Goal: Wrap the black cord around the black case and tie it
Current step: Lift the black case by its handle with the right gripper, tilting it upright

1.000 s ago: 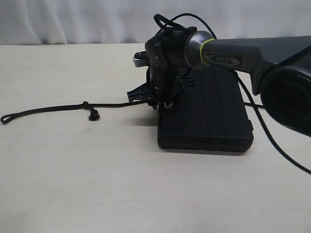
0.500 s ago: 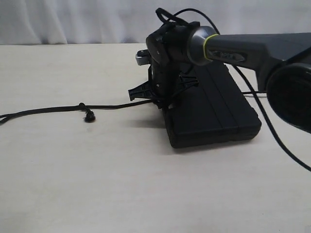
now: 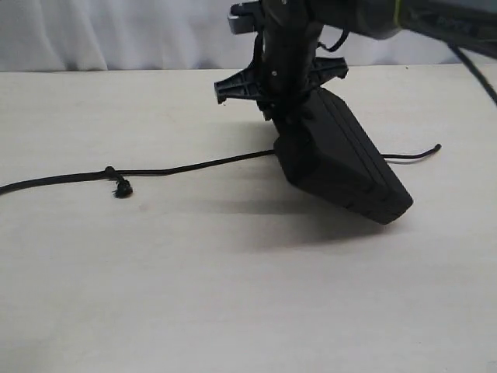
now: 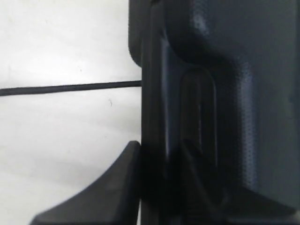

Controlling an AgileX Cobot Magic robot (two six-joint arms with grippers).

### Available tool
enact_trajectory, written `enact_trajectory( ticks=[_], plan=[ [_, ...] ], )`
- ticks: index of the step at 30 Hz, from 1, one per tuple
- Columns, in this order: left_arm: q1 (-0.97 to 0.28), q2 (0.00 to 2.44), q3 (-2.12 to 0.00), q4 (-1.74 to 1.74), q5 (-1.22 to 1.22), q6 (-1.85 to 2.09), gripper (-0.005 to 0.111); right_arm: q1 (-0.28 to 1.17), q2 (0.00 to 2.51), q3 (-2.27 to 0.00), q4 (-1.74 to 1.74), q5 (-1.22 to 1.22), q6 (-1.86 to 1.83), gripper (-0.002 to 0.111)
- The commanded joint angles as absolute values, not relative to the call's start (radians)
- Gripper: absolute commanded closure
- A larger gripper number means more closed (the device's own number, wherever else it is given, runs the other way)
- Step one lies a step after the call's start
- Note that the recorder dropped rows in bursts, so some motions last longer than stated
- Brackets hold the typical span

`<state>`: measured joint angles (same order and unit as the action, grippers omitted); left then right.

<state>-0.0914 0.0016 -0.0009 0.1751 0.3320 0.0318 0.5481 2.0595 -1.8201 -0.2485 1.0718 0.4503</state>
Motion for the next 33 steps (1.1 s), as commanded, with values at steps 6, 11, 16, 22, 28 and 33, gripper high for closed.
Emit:
enact_trajectory(
  ticks=[6,11,16,22,28,33],
  plan=[
    [-0.095,0.0,0.0,0.173,0.322,0.034,0.107,0.378,1.915,-1.826,-0.139,1.139,0.263,0.104],
    [-0.095,0.0,0.0,0.173,0.322,0.034,0.107,0.255,1.905,-1.826,0.169,1.12,0.045,0.104],
    [-0.095,0.0,0.0,0.173,0.322,0.034,0.107,0.167,1.905,-1.826,0.421,1.096,-0.137,0.104],
    [-0.095,0.0,0.0,0.173,0.322,0.034,0.107,0.109,1.905,-1.826,0.597,1.094,-0.29,0.104],
    [-0.095,0.0,0.0,0.173,0.321,0.034,0.107,0.107,1.903,-1.794,0.544,1.039,-0.306,0.104],
    [-0.095,0.0,0.0,0.173,0.321,0.034,0.107,0.107,1.848,-1.635,0.55,0.814,-0.355,0.104]
  ],
)
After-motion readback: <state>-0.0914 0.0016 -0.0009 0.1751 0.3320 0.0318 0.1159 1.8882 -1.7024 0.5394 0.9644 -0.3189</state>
